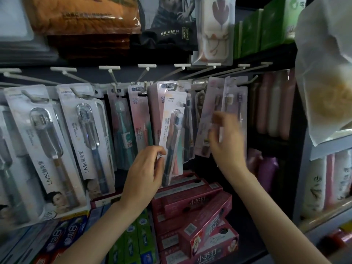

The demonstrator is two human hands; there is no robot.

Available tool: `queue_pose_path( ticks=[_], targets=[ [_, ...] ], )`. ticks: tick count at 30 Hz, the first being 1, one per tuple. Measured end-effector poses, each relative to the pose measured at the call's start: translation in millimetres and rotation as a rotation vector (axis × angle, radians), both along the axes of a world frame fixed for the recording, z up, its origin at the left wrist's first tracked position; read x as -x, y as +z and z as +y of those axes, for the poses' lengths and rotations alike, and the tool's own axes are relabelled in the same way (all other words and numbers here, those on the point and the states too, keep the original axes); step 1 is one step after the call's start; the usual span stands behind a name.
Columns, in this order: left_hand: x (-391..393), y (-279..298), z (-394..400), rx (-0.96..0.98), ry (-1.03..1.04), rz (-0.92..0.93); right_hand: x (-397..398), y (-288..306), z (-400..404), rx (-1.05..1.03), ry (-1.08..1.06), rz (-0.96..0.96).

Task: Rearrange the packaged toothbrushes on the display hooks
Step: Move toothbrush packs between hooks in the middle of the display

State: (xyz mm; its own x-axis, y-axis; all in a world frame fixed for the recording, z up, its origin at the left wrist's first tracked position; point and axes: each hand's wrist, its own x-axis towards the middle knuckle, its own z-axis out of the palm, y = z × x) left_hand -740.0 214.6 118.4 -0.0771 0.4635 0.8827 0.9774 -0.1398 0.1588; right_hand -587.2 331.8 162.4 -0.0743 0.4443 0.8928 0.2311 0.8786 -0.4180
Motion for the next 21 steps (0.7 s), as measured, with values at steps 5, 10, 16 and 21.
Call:
queue_pose_path(
  ticks=[5,10,16,21],
  targets=[
    [4,2,-1,-0.02,0.01,0.016,49,8,21,0.243,0.144,-0.21],
    [11,3,0,-0.028,0.014,0.023,69,10,50,0.417,0.004,-0.212],
    [16,-1,0,-0.029,0.001,0.034,77,-5,74,0.59,0.006,-0.058],
    [19,-4,-1,0.003,0.001,0.025,87,-14,78,0.654,0.033,-0.099]
  ],
)
